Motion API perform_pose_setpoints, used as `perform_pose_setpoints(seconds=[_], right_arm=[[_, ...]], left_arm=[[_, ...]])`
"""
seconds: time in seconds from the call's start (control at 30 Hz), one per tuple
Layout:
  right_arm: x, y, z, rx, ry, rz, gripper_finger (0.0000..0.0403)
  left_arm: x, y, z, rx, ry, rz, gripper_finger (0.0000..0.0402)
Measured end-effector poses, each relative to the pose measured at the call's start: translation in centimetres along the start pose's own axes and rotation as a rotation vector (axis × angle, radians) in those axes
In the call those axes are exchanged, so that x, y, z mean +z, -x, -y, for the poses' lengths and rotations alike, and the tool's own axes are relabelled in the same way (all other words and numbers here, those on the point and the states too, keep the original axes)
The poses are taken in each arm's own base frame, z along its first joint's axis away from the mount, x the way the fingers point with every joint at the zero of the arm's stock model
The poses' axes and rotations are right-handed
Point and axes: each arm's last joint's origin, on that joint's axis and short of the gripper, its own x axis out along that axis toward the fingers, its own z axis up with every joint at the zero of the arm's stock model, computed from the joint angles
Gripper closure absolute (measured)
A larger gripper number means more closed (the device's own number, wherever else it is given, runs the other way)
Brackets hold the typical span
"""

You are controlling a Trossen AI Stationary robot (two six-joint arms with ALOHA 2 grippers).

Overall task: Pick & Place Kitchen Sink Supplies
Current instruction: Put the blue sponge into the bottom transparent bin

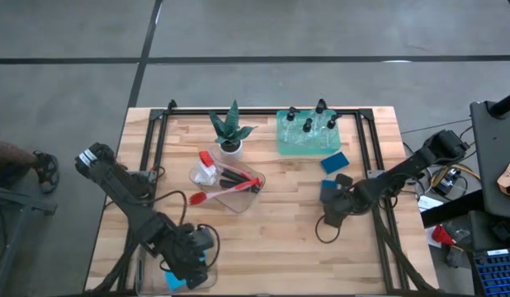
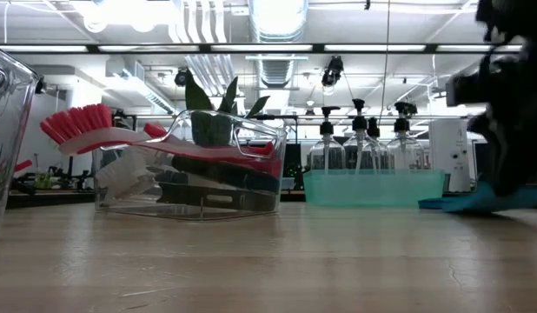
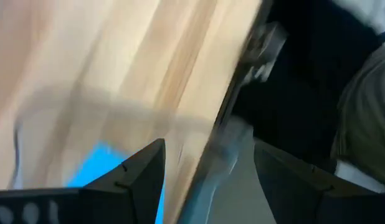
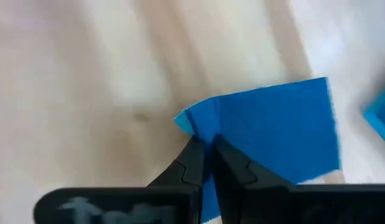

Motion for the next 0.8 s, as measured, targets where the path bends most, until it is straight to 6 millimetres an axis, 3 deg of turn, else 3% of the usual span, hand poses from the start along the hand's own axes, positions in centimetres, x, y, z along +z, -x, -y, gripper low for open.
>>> perform_pose_setpoints(seconds=[0.17,0.37,0.53,0.8], right_arm=[[2.5,2.6,-1.7,0.124,0.073,0.076,0.0392],[5.1,5.8,-4.0,0.371,0.169,0.169,0.0393],[6.7,8.1,-5.2,0.567,0.289,0.249,0.0394],[8.9,11.5,-6.0,0.646,0.386,0.426,0.0394]], left_arm=[[2.0,1.1,1.5,-0.027,-0.221,0.318,0.0166],[3.7,1.6,2.0,0.125,-0.537,0.611,0.0167],[4.9,1.0,1.7,0.244,-0.712,0.662,0.0168],[8.4,-1.4,1.6,0.276,-0.74,0.73,0.0168]])
